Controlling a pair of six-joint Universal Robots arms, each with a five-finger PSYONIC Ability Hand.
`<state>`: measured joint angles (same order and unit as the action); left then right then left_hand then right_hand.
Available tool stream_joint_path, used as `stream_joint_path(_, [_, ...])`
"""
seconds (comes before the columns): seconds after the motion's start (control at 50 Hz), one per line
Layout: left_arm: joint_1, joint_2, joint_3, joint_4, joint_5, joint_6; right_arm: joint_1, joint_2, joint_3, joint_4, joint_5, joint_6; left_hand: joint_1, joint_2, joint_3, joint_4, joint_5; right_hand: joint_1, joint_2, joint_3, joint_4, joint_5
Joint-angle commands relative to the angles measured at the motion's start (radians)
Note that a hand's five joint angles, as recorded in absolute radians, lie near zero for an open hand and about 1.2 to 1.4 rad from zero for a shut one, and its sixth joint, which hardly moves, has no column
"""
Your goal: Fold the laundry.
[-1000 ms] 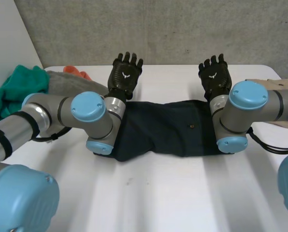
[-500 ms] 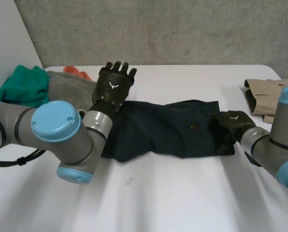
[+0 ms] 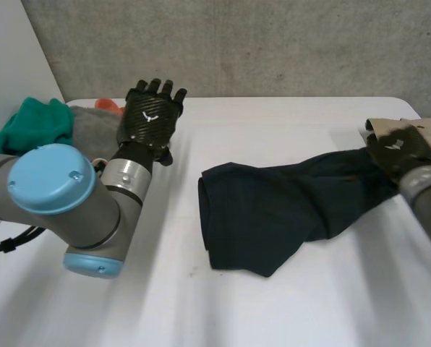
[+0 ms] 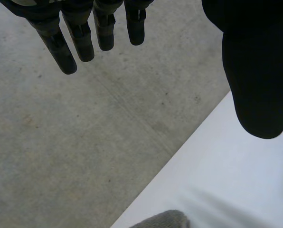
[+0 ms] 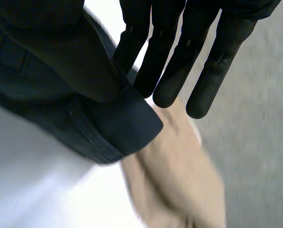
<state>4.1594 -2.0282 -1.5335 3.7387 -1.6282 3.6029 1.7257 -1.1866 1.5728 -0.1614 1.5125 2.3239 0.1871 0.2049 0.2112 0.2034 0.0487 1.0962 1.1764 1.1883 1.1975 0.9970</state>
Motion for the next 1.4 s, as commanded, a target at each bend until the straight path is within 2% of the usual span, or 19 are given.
stream_joint_path(0.02, [0.021, 0.055, -0.045, 0.0, -0.001, -0.016, 0.305, 0.033, -0.066, -0.127, -0.051, -0.031, -0.013, -0.03, -0.037, -0.029, -0.049, 0.3, 0.22, 0.208, 0.199, 0.225])
stream_joint_path(0.06, [0.022, 0.065, -0.051, 0.0, -0.001, -0.027, 0.369, 0.053, -0.053, -0.17, -0.089, -0.052, -0.013, -0.03, -0.037, -0.029, -0.049, 0.3, 0.22, 0.208, 0.199, 0.225])
stream_joint_path(0.16, [0.036, 0.106, -0.085, -0.002, -0.001, -0.064, 0.561, 0.168, -0.004, -0.21, -0.256, -0.237, -0.013, -0.03, -0.037, -0.029, -0.049, 0.3, 0.22, 0.208, 0.199, 0.225])
stream_joint_path(0.24, [0.036, 0.123, -0.092, -0.016, -0.001, -0.069, 0.604, 0.196, 0.018, -0.21, -0.293, -0.363, -0.013, -0.03, -0.037, -0.029, -0.049, 0.24, 0.16, 0.148, 0.139, 0.165])
stream_joint_path(0.3, [0.036, 0.129, -0.089, -0.028, -0.001, -0.07, 0.606, 0.176, 0.027, -0.222, -0.302, -0.341, -0.013, -0.03, -0.037, -0.029, -0.049, -0.585, -0.666, -0.678, -0.687, -0.661])
stream_joint_path(0.32, [0.036, 0.129, -0.08, -0.034, -0.001, -0.07, 0.598, 0.138, 0.027, -0.221, -0.299, -0.281, -0.013, -0.03, -0.037, -0.029, -0.049, -0.922, -1.002, -1.014, -1.023, -0.997])
stream_joint_path(0.38, [0.038, 0.129, -0.065, -0.037, -0.001, -0.07, 0.554, 0.03, 0.039, -0.225, -0.304, -0.12, -0.013, -0.03, -0.037, -0.029, -0.049, -0.922, -1.002, -1.014, -1.023, -0.997])
stream_joint_path(0.4, [0.038, 0.129, -0.05, -0.039, -0.001, -0.07, 0.513, -0.034, 0.052, -0.228, -0.305, 0.038, -0.013, -0.03, -0.037, -0.029, -0.049, -0.922, -1.002, -1.014, -1.023, -0.997])
stream_joint_path(0.46, [0.032, 0.125, -0.016, -0.046, -0.001, -0.073, 0.45, -0.103, 0.065, -0.23, -0.308, 0.295, -0.013, -0.03, -0.037, -0.029, -0.049, -0.922, -1.002, -1.014, -1.023, -0.997])
stream_joint_path(0.48, [0.022, 0.117, 0.007, -0.059, 0.001, -0.085, 0.413, -0.135, 0.065, -0.228, -0.311, 0.453, -0.013, -0.03, -0.037, -0.029, -0.049, -0.922, -1.002, -1.014, -1.023, -0.997])
stream_joint_path(0.54, [0.005, 0.112, 0.044, -0.086, 0.001, -0.125, 0.327, -0.166, 0.047, -0.19, -0.304, 0.673, -0.013, -0.03, -0.037, -0.029, -0.049, -0.922, -1.002, -1.014, -1.023, -0.997])
stream_joint_path(0.58, [-0.019, 0.091, 0.098, -0.14, 0.005, -0.187, 0.276, -0.177, 0.035, -0.147, -0.299, 0.712, -0.013, -0.03, -0.037, -0.029, -0.049, -0.922, -1.002, -1.014, -1.023, -0.997])
stream_joint_path(0.66, [-0.077, -0.013, 0.217, -0.284, 0.008, -0.283, 0.189, -0.124, -0.036, -0.004, -0.295, 0.706, -0.009, -0.027, -0.033, -0.025, -0.045, -0.922, -1.002, -1.014, -1.023, -0.997])
stream_joint_path(0.78, [-0.131, -0.127, 0.323, -0.462, -0.019, -0.351, 0.199, 0.092, -0.285, 0.218, -0.301, 0.654, 0.006, -0.012, -0.018, -0.01, -0.03, -0.922, -1.002, -1.014, -1.023, -0.997])
stream_joint_path(0.84, [-0.139, -0.135, 0.325, -0.468, -0.057, -0.378, 0.203, 0.145, -0.37, 0.287, -0.307, 0.653, 0.006, -0.012, -0.018, -0.01, -0.03, -0.922, -1.002, -1.014, -1.023, -0.997])
stream_joint_path(0.94, [-0.151, -0.144, 0.32, -0.491, -0.142, -0.457, 0.219, 0.246, -0.54, 0.396, -0.374, 0.666, 0.009, -0.009, -0.015, -0.008, -0.027, -0.922, -1.002, -1.014, -1.023, -0.997])
stream_joint_path(1.1, [-0.159, -0.187, 0.325, -0.569, -0.153, -0.486, 0.267, 0.41, -0.718, 0.554, -0.394, 0.667, 0.012, -0.006, -0.012, -0.005, -0.024, -0.922, -1.002, -1.014, -1.023, -0.997])
stream_joint_path(1.22, [-0.157, -0.236, 0.323, -0.599, -0.159, -0.477, 0.27, 0.49, -0.748, 0.611, -0.387, 0.609, 0.012, -0.006, -0.012, -0.005, -0.024, -0.922, -1.002, -1.014, -1.023, -0.997])
stream_joint_path(1.4, [-0.15, -0.316, 0.334, -0.663, -0.151, -0.442, 0.27, 0.495, -0.646, 0.596, -0.246, 0.316, 0.009, -0.009, -0.015, -0.008, -0.027, -0.922, -1.002, -1.014, -1.023, -0.997])
